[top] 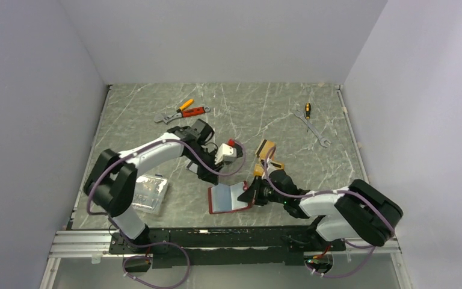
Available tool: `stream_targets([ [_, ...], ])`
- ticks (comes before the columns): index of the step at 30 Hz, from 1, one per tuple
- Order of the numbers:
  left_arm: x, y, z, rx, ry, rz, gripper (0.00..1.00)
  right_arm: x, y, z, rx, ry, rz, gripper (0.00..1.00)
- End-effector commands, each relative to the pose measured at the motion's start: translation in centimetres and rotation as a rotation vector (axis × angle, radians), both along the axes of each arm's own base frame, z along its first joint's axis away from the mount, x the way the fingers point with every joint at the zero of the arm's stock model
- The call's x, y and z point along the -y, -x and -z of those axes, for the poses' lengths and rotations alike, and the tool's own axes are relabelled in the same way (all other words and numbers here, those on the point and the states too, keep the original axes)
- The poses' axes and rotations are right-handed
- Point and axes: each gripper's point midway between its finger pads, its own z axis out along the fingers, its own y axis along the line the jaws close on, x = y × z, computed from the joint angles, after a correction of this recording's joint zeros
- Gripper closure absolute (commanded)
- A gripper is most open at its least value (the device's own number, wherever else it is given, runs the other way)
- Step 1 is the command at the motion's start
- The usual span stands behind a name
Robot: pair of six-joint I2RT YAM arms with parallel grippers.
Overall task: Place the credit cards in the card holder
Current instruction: Close the card holder at the center of the board.
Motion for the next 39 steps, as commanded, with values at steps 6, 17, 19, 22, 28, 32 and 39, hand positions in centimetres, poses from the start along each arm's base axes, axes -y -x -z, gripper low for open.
stream_targets([
  [6,-2.3,-6.7,-7.5,0.148,0.219,-0.195,0.73,-3.6,0.7,-12.6,0.397,-0.085,-0.228,1.00],
  [17,-1.1,-3.4,-8.0,-0.086,0.363,-0.077,0.73,-4.6,3.2,-22.3,0.642,-0.168,-0.313,1.00],
  [19,-1.2,-1.2,-9.2,-0.141,0.404,-0.021,0.73,-4.1,1.9,-22.6,0.670,-0.158,-0.229,1.00],
  [22,-1.5,1.5,-11.3,-0.202,0.476,0.030,0.74,-3.4,0.1,-22.2,0.677,-0.143,-0.114,1.00],
  [28,-1.5,4.2,-13.8,-0.195,0.549,0.091,0.74,-4.0,-1.4,-21.0,0.634,-0.198,-0.024,1.00],
  [32,-1.0,4.4,-13.9,-0.197,0.548,0.106,0.75,-4.5,-1.9,-19.8,0.588,-0.202,-0.004,1.00],
  [39,-0.8,2.3,-8.9,-0.112,0.388,0.001,0.77,-4.8,-2.3,-15.8,0.463,-0.183,0.010,1.00],
])
